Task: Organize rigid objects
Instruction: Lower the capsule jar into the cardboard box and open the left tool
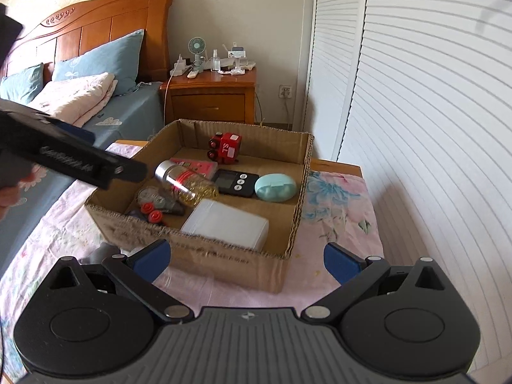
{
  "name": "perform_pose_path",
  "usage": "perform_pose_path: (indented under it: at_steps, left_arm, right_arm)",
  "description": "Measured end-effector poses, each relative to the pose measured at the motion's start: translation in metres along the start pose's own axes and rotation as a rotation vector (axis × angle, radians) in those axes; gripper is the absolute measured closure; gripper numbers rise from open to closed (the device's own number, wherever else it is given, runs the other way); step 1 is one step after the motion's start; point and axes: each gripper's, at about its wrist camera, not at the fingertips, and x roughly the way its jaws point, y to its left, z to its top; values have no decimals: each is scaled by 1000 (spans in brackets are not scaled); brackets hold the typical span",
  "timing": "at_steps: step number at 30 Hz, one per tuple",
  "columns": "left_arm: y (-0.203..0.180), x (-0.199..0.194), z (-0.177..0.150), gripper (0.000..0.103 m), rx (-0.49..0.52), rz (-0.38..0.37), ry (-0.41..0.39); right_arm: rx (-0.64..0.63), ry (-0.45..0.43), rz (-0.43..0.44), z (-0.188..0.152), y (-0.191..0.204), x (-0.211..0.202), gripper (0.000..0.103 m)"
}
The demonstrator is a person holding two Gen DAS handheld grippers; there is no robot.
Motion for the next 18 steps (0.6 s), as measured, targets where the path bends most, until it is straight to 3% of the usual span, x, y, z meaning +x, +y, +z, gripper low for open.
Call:
perform_pose_path:
  at_steps: [5, 12, 18]
  left_arm:
    - [-8, -20, -37, 2, 3, 20, -44]
    - [-9, -13, -81, 2, -40, 53, -23]
    - [-11, 10, -110, 2, -121, 22, 37]
  right_arm:
    - [-15, 18, -96, -31, 18, -2, 0]
    - [49, 46, -76, -65, 31, -7, 0]
    - [70, 65, -71, -74, 29, -2, 0]
